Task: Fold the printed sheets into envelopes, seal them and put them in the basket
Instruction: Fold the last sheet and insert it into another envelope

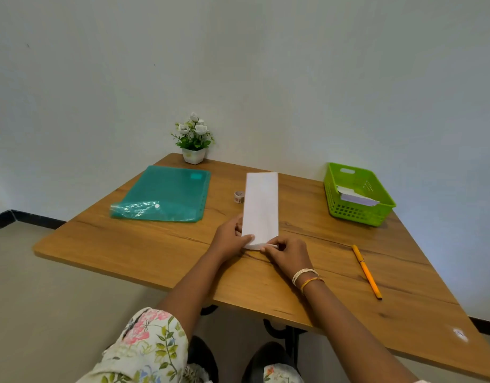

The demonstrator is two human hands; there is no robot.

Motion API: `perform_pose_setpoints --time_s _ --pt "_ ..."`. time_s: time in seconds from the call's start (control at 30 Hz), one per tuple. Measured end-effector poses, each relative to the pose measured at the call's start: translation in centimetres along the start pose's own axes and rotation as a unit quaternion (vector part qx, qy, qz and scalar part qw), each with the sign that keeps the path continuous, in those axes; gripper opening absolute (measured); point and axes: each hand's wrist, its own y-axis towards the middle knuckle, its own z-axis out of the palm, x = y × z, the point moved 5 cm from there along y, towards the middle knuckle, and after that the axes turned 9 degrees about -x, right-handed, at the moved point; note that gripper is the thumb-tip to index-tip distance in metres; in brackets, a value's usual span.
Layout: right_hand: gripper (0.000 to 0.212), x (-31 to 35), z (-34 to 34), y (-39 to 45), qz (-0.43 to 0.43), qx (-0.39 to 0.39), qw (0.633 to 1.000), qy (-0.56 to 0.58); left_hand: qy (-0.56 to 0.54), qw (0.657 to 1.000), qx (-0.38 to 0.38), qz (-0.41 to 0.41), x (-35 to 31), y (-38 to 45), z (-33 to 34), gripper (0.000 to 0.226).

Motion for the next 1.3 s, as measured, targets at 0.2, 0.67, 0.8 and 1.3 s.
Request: perform_pose_setpoints --time_s 0.2,0.67,0.8,1.3 --pt "0.016 -1.1 -1.0 0.2 0.012 -0.039 0.999 -0.033 0.069 0.994 -0.025 0.078 0.0 -0.4 0.5 0.030" --pt "0.028 -1.8 -1.1 0.9 -0.035 -0.072 0.977 -0.200 0.367 0.880 0.118 0.277 -1.7 -2.6 3.8 0.046" --pt "0.033 -0.6 -1.2 0.2 -0.112 -0.104 0.964 -0.217 0.394 0.870 0.130 0.267 -1.0 -2.3 3.9 0.050" --pt "0.030 0.1 -1.2 -0.9 -0.036 -0.105 0.949 -0.294 0.411 0.882 0.049 0.226 -1.7 -2.8 2.5 0.047"
